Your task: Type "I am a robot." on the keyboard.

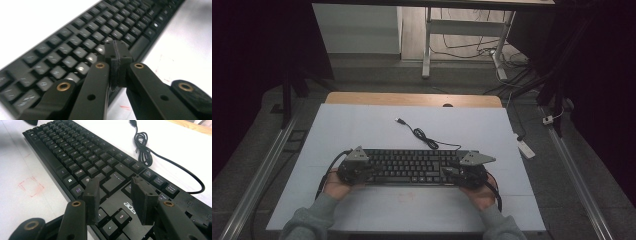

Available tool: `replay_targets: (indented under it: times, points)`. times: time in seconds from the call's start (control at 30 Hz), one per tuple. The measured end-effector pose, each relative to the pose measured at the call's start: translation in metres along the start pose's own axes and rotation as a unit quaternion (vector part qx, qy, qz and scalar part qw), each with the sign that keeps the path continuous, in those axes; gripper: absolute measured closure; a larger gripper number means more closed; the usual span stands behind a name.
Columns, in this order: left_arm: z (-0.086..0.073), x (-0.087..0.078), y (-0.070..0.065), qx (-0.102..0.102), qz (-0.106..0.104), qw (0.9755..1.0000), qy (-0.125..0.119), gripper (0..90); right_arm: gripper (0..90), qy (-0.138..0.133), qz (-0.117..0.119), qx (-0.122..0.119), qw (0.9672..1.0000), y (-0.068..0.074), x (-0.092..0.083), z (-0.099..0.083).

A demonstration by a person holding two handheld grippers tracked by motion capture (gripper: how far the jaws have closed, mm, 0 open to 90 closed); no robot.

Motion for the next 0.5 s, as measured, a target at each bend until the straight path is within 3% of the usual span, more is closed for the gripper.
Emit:
replay_targets:
  times: [0.23, 0.5]
  points:
    - [-0.007, 0.013, -0.012, 0.016, -0.017, 0.9994, 0.024, 89.0, 59.0, 0.002, 0.000, 0.000, 1.0000, 0.000, 0.001, -0.001]
    - [-0.011, 0.020, -0.013, 0.028, -0.004, 0.9990, 0.036, 88.9, 58.7, 0.004, 0.001, -0.001, 1.0000, 0.000, 0.002, -0.001]
Point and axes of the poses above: each handheld gripper's, and its own axes: x roughly forward along the jaws, z roughly out of its top, y roughly to its left, the point moved 7 cm from there along x, roughly forward along the jaws, and after that the axes turned 13 degrees about -y, right-handed, at the moved point
